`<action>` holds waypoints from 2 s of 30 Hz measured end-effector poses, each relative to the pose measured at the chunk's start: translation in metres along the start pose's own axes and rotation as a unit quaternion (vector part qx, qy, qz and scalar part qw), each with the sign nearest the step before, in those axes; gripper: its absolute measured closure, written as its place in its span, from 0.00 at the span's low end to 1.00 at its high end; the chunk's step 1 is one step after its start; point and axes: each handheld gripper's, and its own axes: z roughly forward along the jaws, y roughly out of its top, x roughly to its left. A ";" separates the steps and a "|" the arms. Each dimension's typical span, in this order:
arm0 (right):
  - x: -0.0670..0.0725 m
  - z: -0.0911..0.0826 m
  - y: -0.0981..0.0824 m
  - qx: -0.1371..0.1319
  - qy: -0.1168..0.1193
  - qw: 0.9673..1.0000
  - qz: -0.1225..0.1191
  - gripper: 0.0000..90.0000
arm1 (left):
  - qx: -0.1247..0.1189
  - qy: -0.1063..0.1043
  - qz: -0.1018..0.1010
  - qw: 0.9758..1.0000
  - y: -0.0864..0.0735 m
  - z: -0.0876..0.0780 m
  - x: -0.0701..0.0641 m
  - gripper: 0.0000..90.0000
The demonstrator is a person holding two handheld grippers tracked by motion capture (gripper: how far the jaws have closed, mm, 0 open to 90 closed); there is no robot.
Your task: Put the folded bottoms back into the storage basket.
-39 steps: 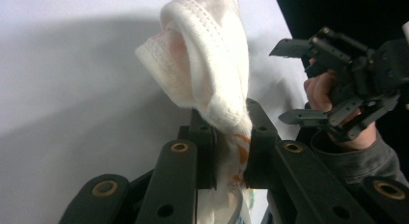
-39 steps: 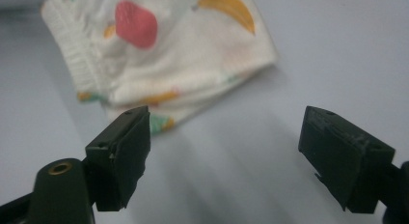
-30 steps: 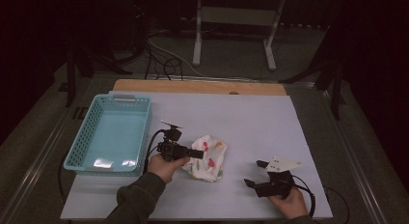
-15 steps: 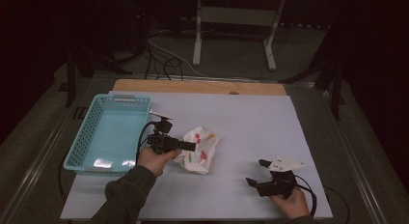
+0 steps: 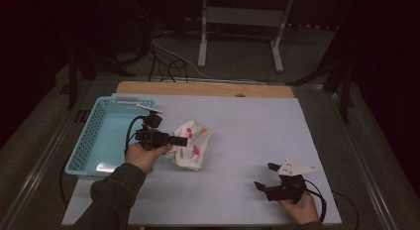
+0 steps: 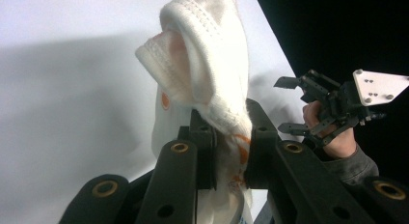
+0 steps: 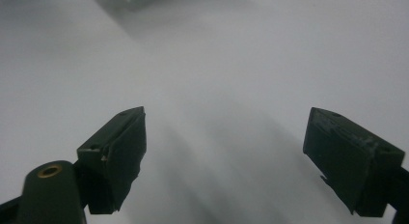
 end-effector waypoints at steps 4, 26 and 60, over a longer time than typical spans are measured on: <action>0.000 0.000 0.000 -0.001 0.000 1.000 -0.001 0.17 | -0.008 0.010 0.002 1.000 0.005 -0.016 0.000 0.88; -0.004 -0.004 0.000 -0.010 -0.008 1.000 0.007 0.16 | -0.034 0.035 -0.007 0.999 0.013 -0.070 0.012 0.88; -0.003 -0.001 0.000 -0.006 -0.012 1.000 0.007 0.17 | -0.079 0.069 -0.048 0.993 0.006 -0.152 0.046 0.87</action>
